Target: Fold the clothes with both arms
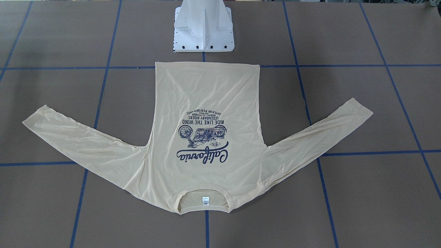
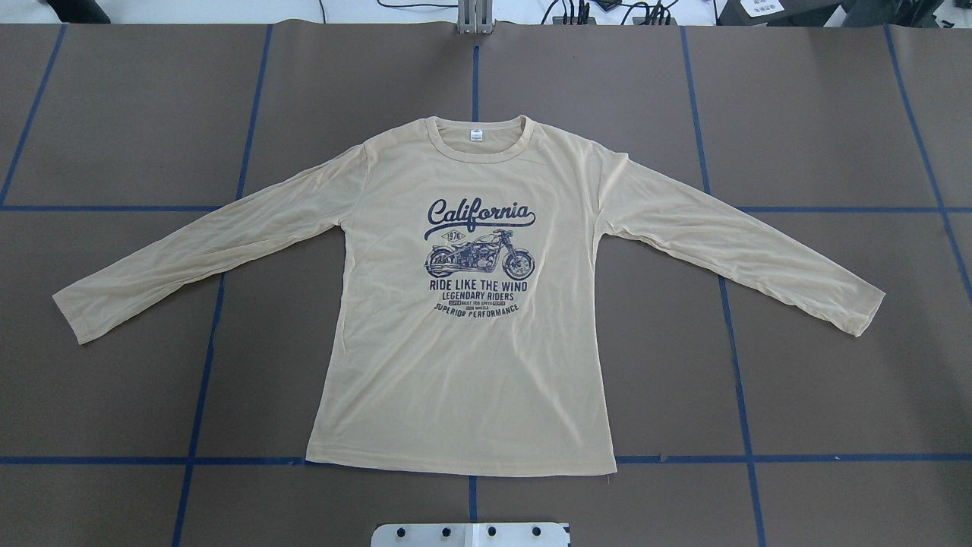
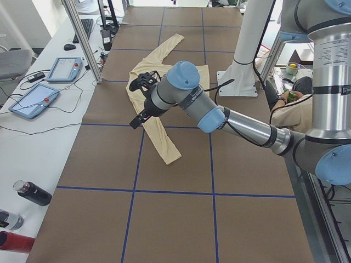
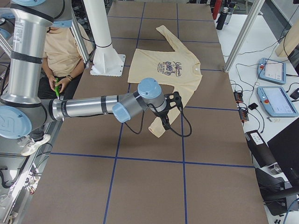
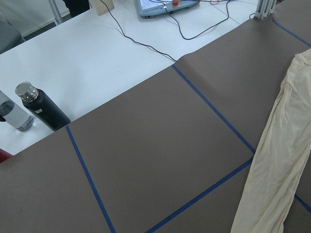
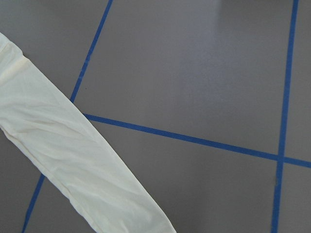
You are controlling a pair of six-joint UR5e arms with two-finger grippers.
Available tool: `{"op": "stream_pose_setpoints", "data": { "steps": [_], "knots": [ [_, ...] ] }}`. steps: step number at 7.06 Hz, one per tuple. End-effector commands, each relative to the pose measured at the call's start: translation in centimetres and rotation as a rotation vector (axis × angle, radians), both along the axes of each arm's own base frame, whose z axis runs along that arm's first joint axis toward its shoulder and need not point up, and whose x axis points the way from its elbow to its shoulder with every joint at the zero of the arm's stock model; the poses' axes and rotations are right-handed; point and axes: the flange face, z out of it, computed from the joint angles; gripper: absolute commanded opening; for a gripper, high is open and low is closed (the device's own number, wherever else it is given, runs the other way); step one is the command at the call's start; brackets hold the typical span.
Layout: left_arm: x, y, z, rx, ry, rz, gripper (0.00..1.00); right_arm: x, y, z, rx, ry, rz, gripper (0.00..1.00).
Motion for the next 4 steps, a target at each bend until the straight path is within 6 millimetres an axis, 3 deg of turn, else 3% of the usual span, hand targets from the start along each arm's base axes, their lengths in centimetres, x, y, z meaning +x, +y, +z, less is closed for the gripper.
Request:
{"op": "stream_pose_setpoints", "data": {
  "steps": [1,3,4],
  "knots": [
    [1.3,0.0,0.3,-0.003,0.002,0.029,1.0,-9.6,0.6,2.6,-0.027,-0.026,0.069,1.0],
    [2.1,0.4,1.3,-0.023,0.004,0.049,1.0,-12.1,1.2,11.1,0.006,0.005,0.085,1.0],
    [2.5,0.3,1.4,-0.026,0.004,0.06,1.0,-12.5,1.4,11.9,0.016,0.019,0.105,0.99]
  ]
}}
